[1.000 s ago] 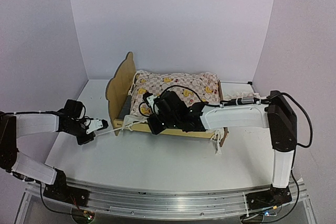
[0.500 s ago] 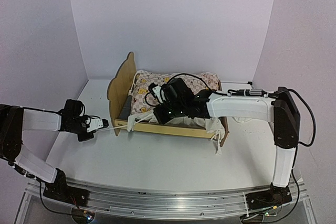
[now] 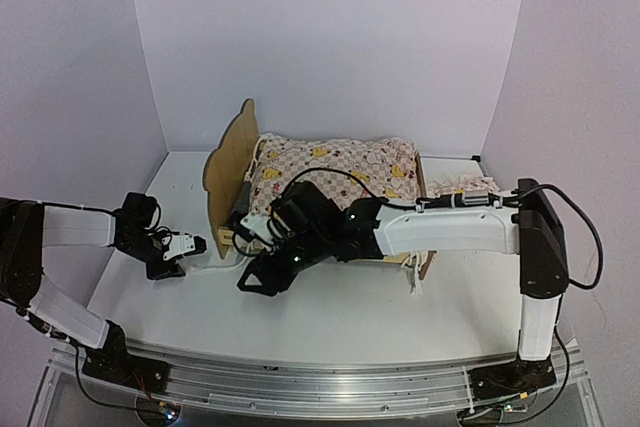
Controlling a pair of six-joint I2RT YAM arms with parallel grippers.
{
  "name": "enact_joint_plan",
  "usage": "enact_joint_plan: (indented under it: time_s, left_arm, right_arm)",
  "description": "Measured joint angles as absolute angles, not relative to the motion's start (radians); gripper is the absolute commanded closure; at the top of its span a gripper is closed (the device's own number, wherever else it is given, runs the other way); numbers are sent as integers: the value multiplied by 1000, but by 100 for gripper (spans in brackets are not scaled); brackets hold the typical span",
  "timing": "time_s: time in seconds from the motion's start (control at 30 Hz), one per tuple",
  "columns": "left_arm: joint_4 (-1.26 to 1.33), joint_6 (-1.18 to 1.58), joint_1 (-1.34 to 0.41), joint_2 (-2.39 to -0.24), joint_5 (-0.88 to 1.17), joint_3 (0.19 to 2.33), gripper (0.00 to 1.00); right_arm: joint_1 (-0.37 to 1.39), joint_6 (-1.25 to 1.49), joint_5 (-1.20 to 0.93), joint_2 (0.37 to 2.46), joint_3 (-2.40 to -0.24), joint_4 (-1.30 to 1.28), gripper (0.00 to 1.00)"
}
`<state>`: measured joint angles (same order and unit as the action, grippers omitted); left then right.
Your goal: Set up the pet bed
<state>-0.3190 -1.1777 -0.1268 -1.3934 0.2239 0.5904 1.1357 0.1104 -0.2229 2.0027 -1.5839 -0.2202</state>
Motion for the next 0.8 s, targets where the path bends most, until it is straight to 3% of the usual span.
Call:
enact_joint_plan:
  time_s: [0.2,0.3,0.47,0.6,0.7,0.8]
  left_arm:
    - [-430,-1121,-125,-1328,318,662,54]
    - [-485,-1098,-125,-1239,397,708,55]
    - [-511,-1019,-156,-1028,577,774,46]
    - [-451,-906,-399,-950,567,822,35]
    - [-418,-841,-619,-1070,488,916,31]
    - [-373,-812,-709,-1266,411,1025,31]
  right_arm:
    - [1169,126,-125,1888,-1457,-324,40]
    - [1092,197,24,1756,-1401,-455,40]
    - [908,333,274,1579,-1391,-607,39]
    - [849,395,402,1546,-1393,-703,38]
    - [823,411,422,1601,-1413,-749,40]
    - [805,408,407,1713,-1478,-773,44]
